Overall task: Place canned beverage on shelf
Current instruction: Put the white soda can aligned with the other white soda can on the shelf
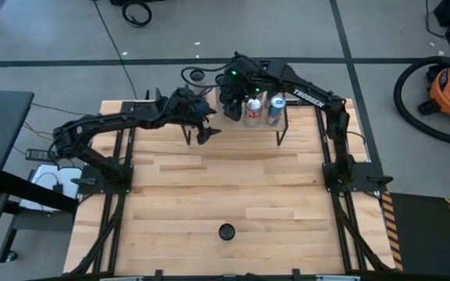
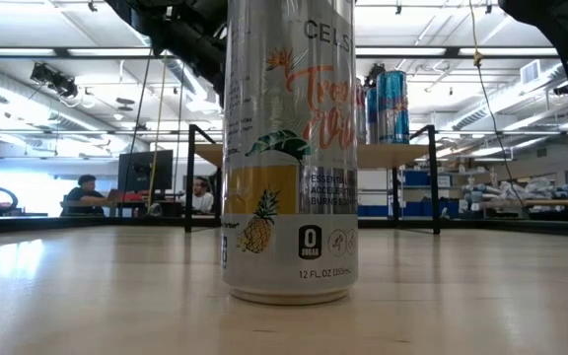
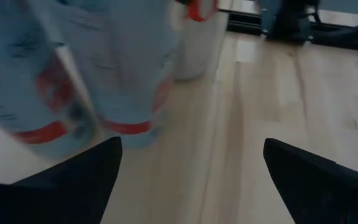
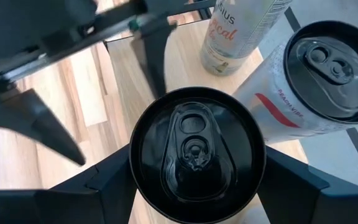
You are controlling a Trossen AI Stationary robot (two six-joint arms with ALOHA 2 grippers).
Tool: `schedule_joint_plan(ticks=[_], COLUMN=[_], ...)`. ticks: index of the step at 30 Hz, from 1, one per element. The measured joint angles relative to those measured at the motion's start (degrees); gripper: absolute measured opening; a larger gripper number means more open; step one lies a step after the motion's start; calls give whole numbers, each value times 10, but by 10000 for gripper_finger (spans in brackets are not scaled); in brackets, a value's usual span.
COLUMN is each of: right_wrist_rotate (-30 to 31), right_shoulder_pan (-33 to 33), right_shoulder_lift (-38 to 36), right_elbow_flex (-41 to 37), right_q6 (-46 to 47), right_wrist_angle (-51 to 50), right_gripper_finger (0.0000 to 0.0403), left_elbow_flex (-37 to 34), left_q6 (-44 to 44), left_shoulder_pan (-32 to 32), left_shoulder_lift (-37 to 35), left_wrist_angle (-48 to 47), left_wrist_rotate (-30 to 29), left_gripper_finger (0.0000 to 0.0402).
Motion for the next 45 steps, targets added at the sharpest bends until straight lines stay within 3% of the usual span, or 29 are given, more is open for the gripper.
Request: schedule_joint_plan(ticks=[10, 22, 45], right_wrist_rotate=[-45, -36, -34], right_shoulder_pan=[0, -5, -9], right_shoulder_lift=[0, 0, 0], right_elbow_flex=[-2, -2, 2], right_q6=[46, 55, 44], right_wrist_angle=[12, 27, 53], right_gripper_finger=[282, 287, 335], left_elbow_flex=[0, 0, 0], left_q6=[5, 2, 2], left_shoulder_pan=[14, 15, 14], left_shoulder_lift=[-33, -87, -89], left_wrist_angle=[-63, -98, -111], left_wrist_rotate=[-5, -6, -6], left_gripper_finger=[394, 394, 394])
